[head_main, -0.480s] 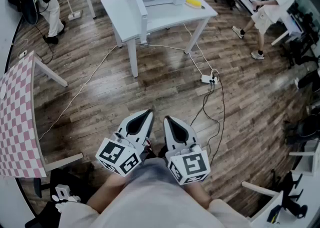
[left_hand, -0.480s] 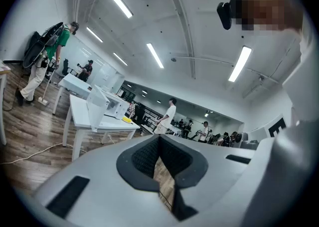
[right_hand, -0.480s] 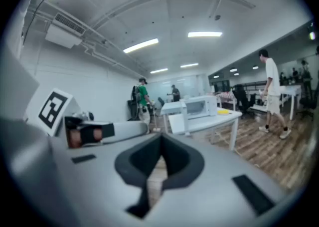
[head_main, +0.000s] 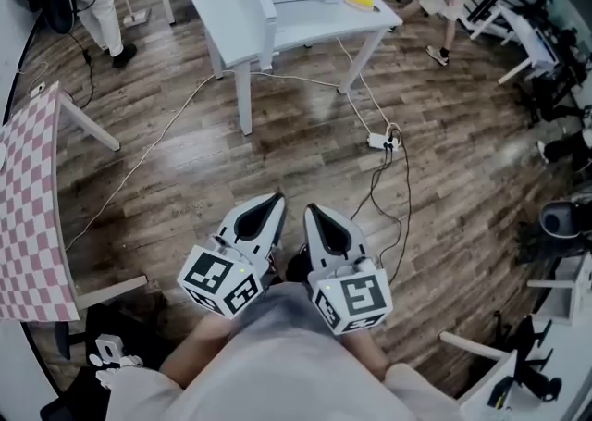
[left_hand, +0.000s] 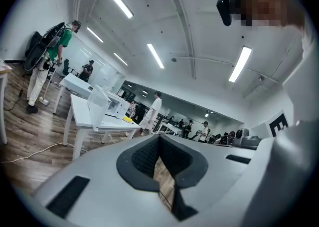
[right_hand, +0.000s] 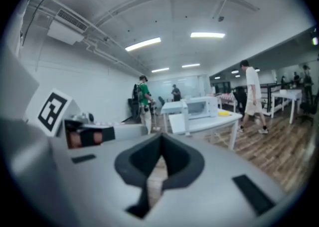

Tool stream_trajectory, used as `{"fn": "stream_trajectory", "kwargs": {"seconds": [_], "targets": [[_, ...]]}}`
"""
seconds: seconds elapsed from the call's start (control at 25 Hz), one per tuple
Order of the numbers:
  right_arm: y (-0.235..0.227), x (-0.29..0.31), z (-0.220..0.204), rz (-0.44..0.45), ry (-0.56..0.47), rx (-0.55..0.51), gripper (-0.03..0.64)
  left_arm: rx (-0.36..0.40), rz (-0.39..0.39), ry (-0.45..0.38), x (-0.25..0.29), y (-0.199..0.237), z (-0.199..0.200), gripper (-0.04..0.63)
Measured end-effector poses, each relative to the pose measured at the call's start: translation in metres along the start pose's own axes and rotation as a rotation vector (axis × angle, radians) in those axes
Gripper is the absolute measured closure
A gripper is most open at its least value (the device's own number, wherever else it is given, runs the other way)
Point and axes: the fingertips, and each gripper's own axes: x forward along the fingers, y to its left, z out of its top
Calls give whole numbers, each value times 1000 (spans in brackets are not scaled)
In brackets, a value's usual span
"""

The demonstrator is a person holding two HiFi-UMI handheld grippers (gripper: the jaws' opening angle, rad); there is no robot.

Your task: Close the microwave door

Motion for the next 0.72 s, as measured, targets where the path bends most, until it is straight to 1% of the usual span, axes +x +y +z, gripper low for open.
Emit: {"fn": "stream_trajectory", "kwargs": {"seconds": [0.12, 0.24, 0.36, 0.52, 0.72], "targets": [[-1, -1, 1, 2, -8, 23, 594, -4, -5, 3, 0, -1, -1, 581], [-2, 0, 2, 5, -15, 36, 594, 15, -3, 13, 2, -2, -1, 581], [-5, 5, 5, 11, -24, 45, 594, 25, 9, 15, 6, 1, 1, 582], [-10, 15, 6, 26, -26, 47, 594, 27, 35, -2, 12, 9, 4, 583], [-27, 28, 9, 38, -21, 55, 594, 27, 47, -2, 32, 17, 8, 581]]}}
